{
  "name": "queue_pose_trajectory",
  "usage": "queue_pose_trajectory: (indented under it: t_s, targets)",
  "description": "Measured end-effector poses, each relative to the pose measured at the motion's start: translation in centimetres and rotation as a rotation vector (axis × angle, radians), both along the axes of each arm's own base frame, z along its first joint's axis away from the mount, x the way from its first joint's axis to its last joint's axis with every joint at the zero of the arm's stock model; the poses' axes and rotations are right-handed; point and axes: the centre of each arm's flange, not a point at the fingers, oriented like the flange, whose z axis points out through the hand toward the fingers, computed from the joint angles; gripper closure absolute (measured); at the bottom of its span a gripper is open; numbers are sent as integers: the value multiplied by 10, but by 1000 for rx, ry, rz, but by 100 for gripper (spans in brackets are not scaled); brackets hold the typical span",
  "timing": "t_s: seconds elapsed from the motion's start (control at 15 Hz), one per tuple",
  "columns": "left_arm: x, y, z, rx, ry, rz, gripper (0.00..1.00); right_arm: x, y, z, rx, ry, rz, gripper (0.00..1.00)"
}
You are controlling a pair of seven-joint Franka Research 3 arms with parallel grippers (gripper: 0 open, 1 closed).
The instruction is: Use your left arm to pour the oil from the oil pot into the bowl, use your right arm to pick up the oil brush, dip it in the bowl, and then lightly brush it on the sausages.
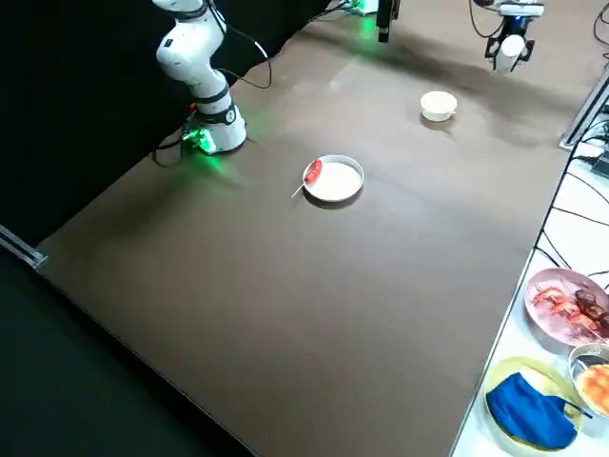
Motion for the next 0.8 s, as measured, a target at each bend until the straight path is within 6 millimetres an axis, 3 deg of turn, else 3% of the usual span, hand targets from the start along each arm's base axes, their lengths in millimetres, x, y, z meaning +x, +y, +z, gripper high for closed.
queue_pose_trajectory:
  t_s: [0.33,0.53,0.8]
  targets:
    - [-38,-52,-18,128,-25,31,44,26,35,-72,5,97,32,0]
    - [-70,-73,-39,171,9,47,44,32,47,-90,39,124,31,0]
    - [-105,-91,-62,220,32,-15,44,33,63,-101,82,155,35,0]
